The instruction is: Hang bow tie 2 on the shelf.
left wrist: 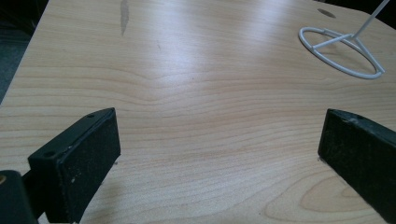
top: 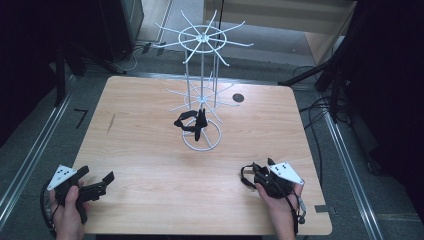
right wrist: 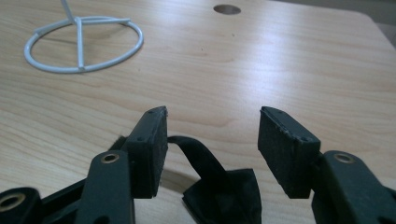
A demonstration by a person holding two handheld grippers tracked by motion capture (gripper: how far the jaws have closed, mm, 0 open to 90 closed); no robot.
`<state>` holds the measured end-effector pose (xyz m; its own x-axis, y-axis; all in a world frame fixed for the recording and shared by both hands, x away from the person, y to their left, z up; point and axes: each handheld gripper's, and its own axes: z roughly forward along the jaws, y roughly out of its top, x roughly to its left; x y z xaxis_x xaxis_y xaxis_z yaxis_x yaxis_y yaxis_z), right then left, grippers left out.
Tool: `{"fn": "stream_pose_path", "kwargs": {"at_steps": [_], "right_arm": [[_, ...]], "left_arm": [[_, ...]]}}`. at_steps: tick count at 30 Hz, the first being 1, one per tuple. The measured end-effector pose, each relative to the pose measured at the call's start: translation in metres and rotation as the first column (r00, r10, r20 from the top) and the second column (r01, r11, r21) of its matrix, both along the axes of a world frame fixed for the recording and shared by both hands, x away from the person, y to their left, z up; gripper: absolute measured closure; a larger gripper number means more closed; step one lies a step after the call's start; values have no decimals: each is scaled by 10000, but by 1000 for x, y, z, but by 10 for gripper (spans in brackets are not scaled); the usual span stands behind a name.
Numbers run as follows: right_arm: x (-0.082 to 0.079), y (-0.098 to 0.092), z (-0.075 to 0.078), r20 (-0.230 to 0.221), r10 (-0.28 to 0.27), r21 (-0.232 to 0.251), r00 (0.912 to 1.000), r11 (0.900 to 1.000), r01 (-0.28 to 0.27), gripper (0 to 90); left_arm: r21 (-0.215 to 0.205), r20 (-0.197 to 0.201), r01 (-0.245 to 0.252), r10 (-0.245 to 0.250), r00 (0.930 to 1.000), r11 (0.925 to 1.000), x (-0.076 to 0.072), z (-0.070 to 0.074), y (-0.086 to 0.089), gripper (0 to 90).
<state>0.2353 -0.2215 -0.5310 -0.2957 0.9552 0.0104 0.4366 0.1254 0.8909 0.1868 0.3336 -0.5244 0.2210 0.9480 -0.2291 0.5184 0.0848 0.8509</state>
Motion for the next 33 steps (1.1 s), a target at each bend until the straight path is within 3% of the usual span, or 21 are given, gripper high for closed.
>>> {"fn": "stream_pose_path", "kwargs": {"at_steps": [11, 20, 21, 22, 28, 33], "right_arm": [[1, -3, -10, -592, 154, 92, 9981, 9998, -149, 493], [4, -1, -16, -1434, 398, -4, 9889, 9992, -403, 653], [4, -1, -16, -1434, 398, -4, 9889, 9992, -403, 653], [4, -1, -16, -1431, 510, 21, 9884, 9987, -513, 718], [2, -1, -11, -1316, 544, 73, 9898, 9985, -539, 882], [-1, -1, -5, -994, 498, 281, 9938, 9985, -472, 900]], "left_arm": [[5, 25, -13, 13, 10000, 10000, 0, 0, 0, 0], [4, 17, -15, 15, 10000, 10000, 0, 0, 0, 0], [4, 17, -15, 15, 10000, 10000, 0, 0, 0, 0], [11, 21, -19, 19, 10000, 10000, 0, 0, 0, 0], [4, 16, -15, 15, 10000, 10000, 0, 0, 0, 0], [7, 20, -22, 22, 10000, 10000, 0, 0, 0, 0]]}}
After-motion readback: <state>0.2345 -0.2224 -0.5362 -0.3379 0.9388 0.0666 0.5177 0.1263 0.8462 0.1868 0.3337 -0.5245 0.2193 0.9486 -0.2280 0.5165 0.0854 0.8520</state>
